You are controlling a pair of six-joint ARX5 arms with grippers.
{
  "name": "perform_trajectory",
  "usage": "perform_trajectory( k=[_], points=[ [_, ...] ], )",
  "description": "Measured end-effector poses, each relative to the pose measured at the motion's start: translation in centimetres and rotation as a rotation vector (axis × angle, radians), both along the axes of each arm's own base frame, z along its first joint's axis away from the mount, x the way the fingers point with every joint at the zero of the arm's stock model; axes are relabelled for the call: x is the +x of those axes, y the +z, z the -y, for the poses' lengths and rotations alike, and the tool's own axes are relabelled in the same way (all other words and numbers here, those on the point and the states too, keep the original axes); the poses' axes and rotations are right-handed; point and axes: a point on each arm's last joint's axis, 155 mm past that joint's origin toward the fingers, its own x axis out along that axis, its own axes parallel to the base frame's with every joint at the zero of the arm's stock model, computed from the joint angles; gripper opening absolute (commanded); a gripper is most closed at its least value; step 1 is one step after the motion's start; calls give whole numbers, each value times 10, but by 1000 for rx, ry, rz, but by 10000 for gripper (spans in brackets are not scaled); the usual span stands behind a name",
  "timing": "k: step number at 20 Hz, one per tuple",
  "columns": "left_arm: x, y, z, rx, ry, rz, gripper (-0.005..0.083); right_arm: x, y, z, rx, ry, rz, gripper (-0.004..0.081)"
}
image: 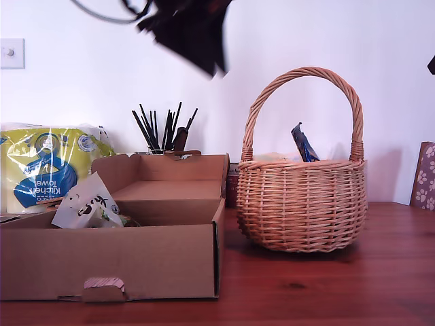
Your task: Move the bags of Easter eggs from the cardboard box on the left into the woven basket on the right side.
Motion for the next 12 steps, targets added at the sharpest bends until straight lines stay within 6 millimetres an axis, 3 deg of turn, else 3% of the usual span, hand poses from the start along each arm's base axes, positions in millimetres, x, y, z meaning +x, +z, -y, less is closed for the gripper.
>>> perform_trajectory(
  k=[2, 6, 8, 12],
  points=[
    [0, -12, -16, 30, -4, -51, -14, 0, 0, 0, 1, 0, 2, -12],
    [6, -11, -23, 5, -48, -57, -19, 1, 2, 0, 2, 0, 7, -12],
    [-7, -20, -26, 15, -118, -61, -20, 1, 2, 0, 2, 0, 8, -12],
    [-40, -53, -64, 25, -152, -71, -20, 1, 2, 0, 3, 0, 10, -12]
  ],
)
